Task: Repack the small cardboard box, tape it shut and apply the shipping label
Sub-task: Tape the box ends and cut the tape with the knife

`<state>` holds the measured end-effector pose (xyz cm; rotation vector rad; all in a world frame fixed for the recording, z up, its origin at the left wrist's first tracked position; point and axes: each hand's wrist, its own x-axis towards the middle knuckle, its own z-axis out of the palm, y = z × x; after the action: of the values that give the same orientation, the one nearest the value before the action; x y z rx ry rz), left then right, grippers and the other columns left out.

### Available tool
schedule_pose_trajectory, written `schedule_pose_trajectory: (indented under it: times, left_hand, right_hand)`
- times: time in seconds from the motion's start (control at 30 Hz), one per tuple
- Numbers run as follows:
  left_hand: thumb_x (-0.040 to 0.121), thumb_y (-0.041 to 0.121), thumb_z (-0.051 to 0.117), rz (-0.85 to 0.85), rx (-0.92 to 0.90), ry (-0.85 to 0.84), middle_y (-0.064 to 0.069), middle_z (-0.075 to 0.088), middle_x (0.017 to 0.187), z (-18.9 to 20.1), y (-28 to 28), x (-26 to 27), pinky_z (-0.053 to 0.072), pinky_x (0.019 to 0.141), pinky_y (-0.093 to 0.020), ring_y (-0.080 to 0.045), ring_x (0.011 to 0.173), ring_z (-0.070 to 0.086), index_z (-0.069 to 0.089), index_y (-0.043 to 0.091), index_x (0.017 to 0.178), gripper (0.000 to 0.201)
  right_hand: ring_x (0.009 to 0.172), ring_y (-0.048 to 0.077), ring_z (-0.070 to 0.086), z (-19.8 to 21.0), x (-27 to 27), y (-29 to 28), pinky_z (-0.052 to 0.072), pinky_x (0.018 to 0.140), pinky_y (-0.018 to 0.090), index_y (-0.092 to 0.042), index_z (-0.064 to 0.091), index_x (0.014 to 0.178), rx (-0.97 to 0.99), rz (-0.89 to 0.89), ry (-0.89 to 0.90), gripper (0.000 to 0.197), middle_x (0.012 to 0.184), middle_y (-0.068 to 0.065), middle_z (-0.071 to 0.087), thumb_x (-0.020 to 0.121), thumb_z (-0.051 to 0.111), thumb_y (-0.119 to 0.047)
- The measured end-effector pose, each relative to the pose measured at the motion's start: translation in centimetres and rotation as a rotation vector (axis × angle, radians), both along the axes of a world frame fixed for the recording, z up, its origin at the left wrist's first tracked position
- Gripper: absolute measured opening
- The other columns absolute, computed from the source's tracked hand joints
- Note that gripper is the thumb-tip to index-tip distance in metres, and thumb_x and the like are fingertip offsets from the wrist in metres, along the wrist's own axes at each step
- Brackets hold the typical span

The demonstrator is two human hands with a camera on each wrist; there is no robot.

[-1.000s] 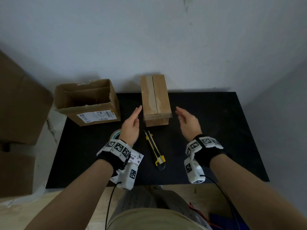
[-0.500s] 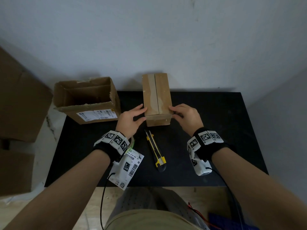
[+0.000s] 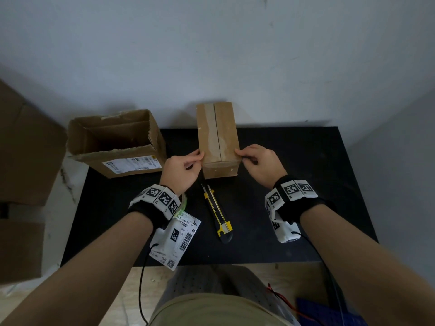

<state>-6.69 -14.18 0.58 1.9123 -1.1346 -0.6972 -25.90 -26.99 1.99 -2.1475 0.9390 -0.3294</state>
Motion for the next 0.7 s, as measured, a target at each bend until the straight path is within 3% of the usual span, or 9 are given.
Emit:
schedule_pose_trajectory:
  times: [0.13, 0.27, 0.47, 0.57, 0.63, 0.7]
  left_hand:
    - [0.079, 0.035, 0.070, -0.024, 0.033, -0.156, 0.002, 0.059, 0.129, 0.6, -0.4, 0.1, 0.044, 0.102, -0.029, -0.007, 0.118, 0.055, 0.063, 0.015, 0.118, 0.044]
    - [0.078, 0.030, 0.073, -0.060, 0.052, -0.251, 0.002, 0.056, 0.133, 0.3, -0.4, 0.6, 0.042, 0.104, -0.032, -0.010, 0.120, 0.053, 0.061, 0.016, 0.120, 0.047]
    - [0.081, 0.024, 0.071, -0.071, 0.017, -0.340, -0.004, 0.057, 0.130, -0.2, -0.6, 0.5, 0.045, 0.101, -0.033, -0.016, 0.116, 0.058, 0.063, 0.013, 0.119, 0.041]
    - [0.080, 0.024, 0.071, -0.066, 0.016, -0.355, -0.005, 0.058, 0.130, -0.1, -0.5, 0.3, 0.046, 0.100, -0.035, -0.016, 0.116, 0.058, 0.063, 0.013, 0.118, 0.040]
    - [0.081, 0.024, 0.071, -0.081, 0.022, -0.361, -0.005, 0.057, 0.131, -0.1, -0.3, 0.3, 0.046, 0.100, -0.036, -0.016, 0.116, 0.058, 0.063, 0.013, 0.118, 0.040]
    - [0.081, 0.024, 0.070, -0.099, 0.028, -0.354, -0.005, 0.057, 0.131, -0.1, -0.3, 0.5, 0.047, 0.100, -0.037, -0.016, 0.116, 0.058, 0.063, 0.013, 0.118, 0.039]
  right_hand:
    - [0.101, 0.010, 0.057, 0.1, 0.4, -0.3, 0.050, 0.092, 0.030, -0.016, 0.062, 0.120, -0.046, 0.010, 0.053, 0.036, 0.113, -0.001, 0.060, 0.087, 0.063, -0.030]
    - [0.100, 0.015, 0.057, -0.4, 0.5, -0.6, 0.050, 0.089, 0.034, -0.014, 0.062, 0.120, -0.227, 0.074, 0.113, 0.035, 0.109, 0.003, 0.062, 0.088, 0.062, -0.028]
    - [0.087, 0.024, 0.061, -0.8, 0.8, 0.0, 0.056, 0.069, 0.042, -0.004, 0.066, 0.108, -0.473, 0.145, 0.098, 0.026, 0.096, 0.011, 0.065, 0.085, 0.067, -0.017]
    - [0.107, 0.026, 0.057, -0.6, 1.2, 0.8, 0.054, 0.084, 0.041, -0.007, 0.064, 0.107, -0.511, 0.084, 0.124, 0.037, 0.118, 0.012, 0.059, 0.080, 0.071, -0.030]
    - [0.124, 0.027, 0.048, -0.5, 2.1, 1.4, 0.045, 0.099, 0.042, -0.008, 0.060, 0.118, -0.464, 0.095, 0.168, 0.051, 0.134, 0.013, 0.050, 0.080, 0.068, -0.041]
    - [0.131, 0.028, 0.041, -0.4, 3.3, 1.9, 0.037, 0.107, 0.044, -0.012, 0.053, 0.129, -0.432, 0.135, 0.208, 0.057, 0.142, 0.013, 0.043, 0.083, 0.064, -0.044]
